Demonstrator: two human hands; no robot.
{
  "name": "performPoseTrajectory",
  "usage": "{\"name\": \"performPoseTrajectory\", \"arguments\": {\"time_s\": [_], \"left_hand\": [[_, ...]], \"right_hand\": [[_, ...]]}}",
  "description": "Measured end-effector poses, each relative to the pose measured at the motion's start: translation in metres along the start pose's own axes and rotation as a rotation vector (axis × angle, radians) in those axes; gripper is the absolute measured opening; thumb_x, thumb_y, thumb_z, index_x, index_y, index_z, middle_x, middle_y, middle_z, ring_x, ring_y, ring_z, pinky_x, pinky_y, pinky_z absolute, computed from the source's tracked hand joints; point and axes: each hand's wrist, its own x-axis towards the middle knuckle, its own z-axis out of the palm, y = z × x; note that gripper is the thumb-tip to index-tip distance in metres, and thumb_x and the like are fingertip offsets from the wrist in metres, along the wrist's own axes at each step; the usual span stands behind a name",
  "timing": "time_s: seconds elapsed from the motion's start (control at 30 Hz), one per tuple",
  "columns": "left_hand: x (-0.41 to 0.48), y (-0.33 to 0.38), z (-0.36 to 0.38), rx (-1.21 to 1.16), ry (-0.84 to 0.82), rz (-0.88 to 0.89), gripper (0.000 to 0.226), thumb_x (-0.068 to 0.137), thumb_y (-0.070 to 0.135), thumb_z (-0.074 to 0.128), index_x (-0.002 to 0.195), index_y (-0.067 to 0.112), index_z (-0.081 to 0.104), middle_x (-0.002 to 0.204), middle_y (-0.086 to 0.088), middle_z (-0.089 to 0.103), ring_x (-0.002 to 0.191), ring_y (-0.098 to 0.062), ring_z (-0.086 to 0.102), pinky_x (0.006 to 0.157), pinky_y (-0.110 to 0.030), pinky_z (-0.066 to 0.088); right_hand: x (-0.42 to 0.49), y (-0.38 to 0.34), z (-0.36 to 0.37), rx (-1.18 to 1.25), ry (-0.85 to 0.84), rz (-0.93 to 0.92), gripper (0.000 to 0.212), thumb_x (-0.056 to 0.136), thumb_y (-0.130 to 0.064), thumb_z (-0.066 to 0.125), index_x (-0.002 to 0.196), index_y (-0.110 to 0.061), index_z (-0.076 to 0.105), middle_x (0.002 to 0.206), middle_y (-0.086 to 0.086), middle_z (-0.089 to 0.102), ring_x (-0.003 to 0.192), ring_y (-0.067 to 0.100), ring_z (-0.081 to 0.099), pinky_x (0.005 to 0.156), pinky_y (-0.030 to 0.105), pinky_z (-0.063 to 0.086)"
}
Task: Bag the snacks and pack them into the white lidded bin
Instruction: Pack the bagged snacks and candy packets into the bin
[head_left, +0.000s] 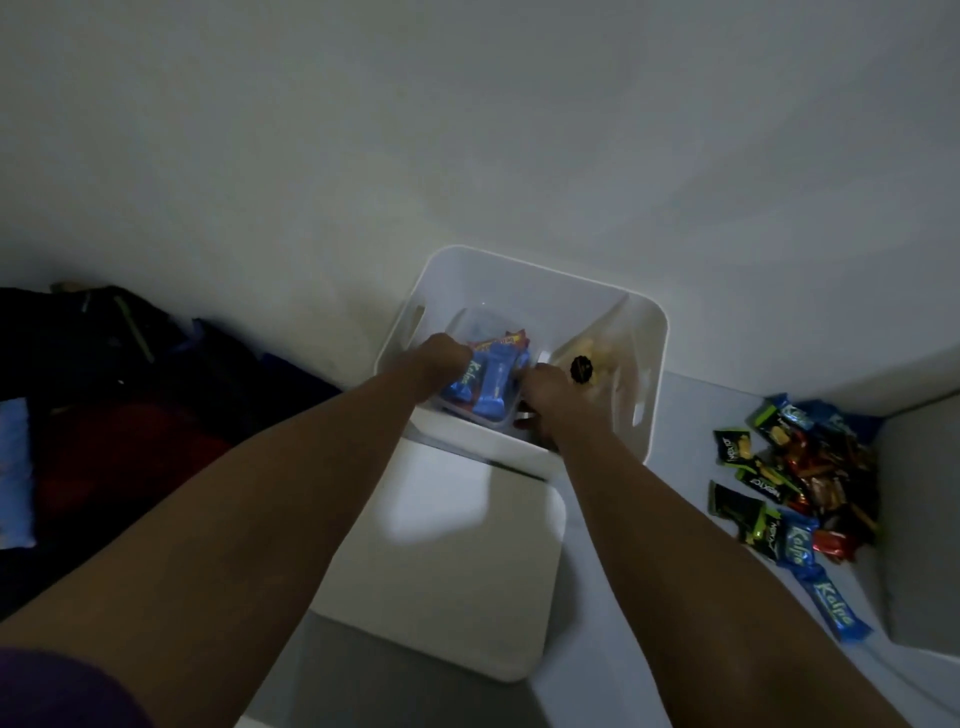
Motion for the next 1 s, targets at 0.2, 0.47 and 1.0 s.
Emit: {"name": "performPoseTrajectory", "arguments": {"time_s": [0.2,0.47,1.0], "left_hand": [[0.015,-0.016,0.007,0.583,0.084,-0.062,0.037,0.103,0.017,0.040,0.131,-0.005,0.050,0.136,-0.022,0.053,0.124,-0.034,0.052,0.089,-0.030,0.045],[0.015,-0.017,0.005,0.778,0.196,0.312,0.045,0.084,0.020,0.065,0.125,0.007,0.052,0.121,-0.019,0.048,0.109,-0.038,0.056,0.087,-0.044,0.050],[0.003,-0.011,0.000,0.686,0.132,0.186,0.037,0.084,0.027,0.068,0.116,0.009,0.064,0.116,-0.010,0.064,0.102,-0.029,0.063,0.088,-0.039,0.054]], "right_hand": [[0.013,0.002,0.014,-0.071,-0.002,0.003,0.031,0.094,-0.011,0.046,0.124,-0.003,0.053,0.122,0.022,0.061,0.107,0.039,0.063,0.078,0.046,0.055],[0.017,-0.002,0.016,-0.060,0.056,-0.033,0.031,0.097,-0.021,0.055,0.124,-0.006,0.050,0.118,0.019,0.058,0.105,0.037,0.061,0.072,0.052,0.059],[0.005,-0.006,0.006,-0.216,0.067,-0.196,0.038,0.097,-0.014,0.045,0.134,-0.010,0.049,0.098,0.013,0.056,0.075,0.020,0.052,0.068,0.033,0.047]]}}
